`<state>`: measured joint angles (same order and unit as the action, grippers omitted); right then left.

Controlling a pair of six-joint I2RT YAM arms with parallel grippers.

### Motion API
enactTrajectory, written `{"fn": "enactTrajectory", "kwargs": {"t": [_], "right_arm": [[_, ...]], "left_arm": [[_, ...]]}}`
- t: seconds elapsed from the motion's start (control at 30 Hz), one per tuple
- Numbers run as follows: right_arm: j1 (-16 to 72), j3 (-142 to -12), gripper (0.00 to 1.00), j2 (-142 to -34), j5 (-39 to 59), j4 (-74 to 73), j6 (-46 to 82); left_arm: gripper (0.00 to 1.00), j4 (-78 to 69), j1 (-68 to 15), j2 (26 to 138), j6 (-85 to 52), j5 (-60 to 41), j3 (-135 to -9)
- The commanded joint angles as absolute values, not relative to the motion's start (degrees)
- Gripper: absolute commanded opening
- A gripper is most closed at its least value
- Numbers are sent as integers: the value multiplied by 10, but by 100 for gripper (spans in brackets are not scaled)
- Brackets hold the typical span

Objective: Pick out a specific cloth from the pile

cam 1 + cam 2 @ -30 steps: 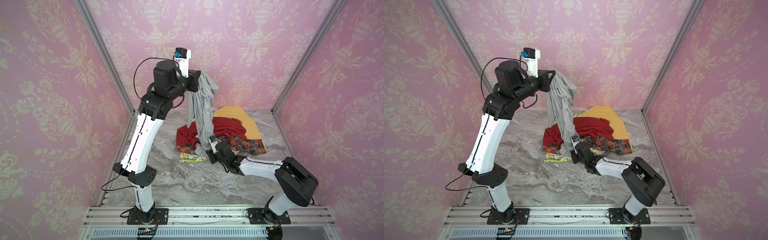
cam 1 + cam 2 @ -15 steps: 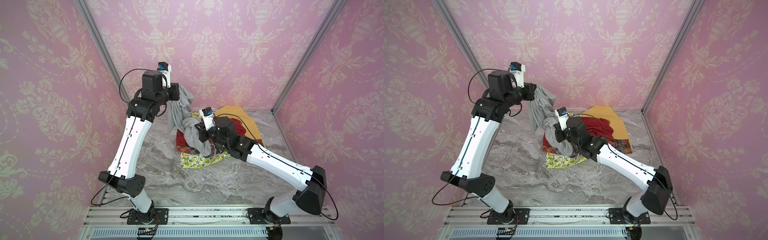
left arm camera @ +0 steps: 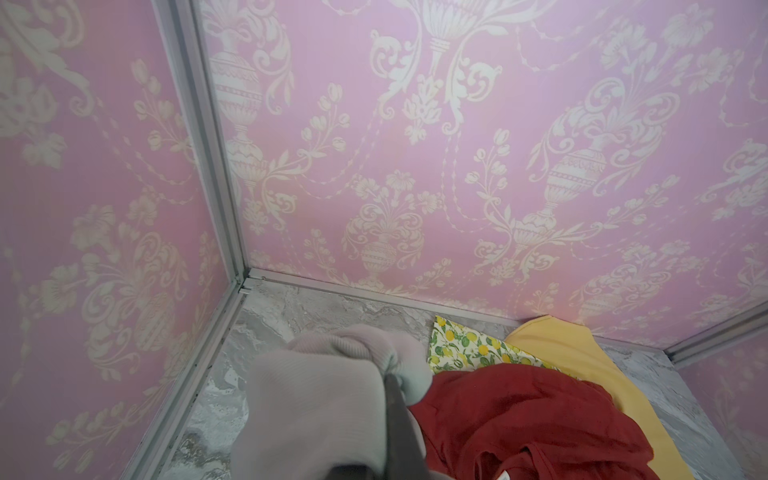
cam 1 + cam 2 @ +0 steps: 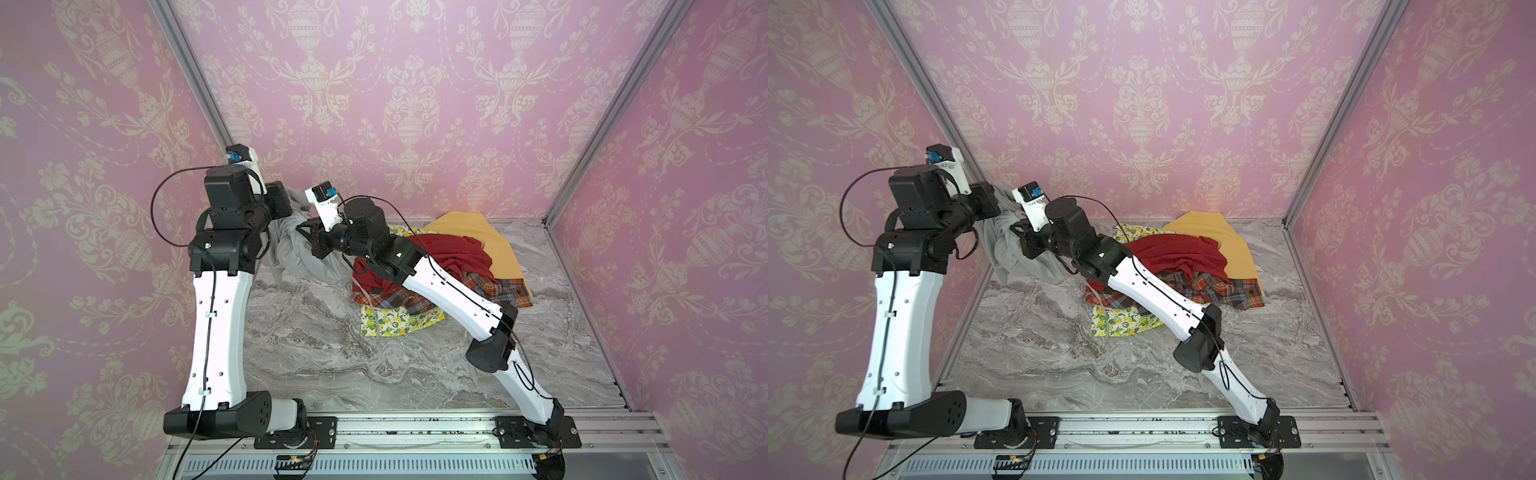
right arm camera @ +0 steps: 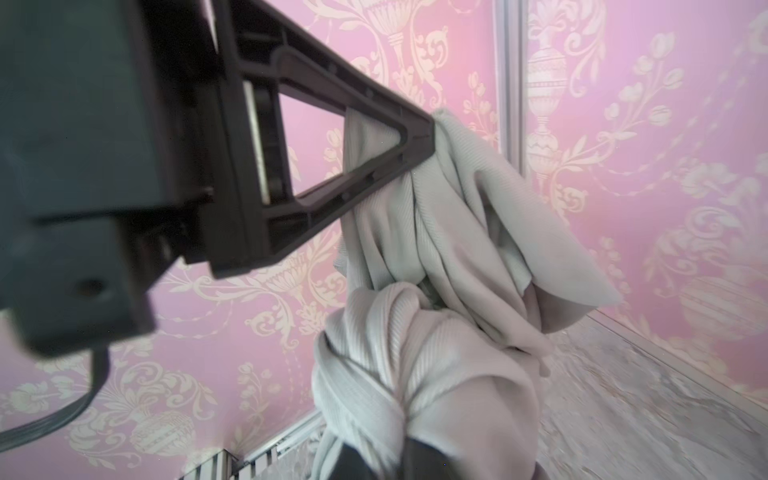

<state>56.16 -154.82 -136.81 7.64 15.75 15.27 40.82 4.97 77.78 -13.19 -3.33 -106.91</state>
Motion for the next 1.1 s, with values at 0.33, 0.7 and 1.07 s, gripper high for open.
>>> {"fn": "enactTrajectory", "kwargs": {"t": [0.33, 0.7, 1.07], "right_arm": [[559, -1089, 0, -1205, 62, -184, 246], [563, -804, 0, -1170, 55, -221, 315], [603, -963, 0, -1303, 108, -137, 327]], "left_arm": [[0, 334, 60, 726, -189, -58, -898], [0, 276, -7, 672, -267, -31, -599], [5, 316, 39, 651, -258, -35, -589]]}}
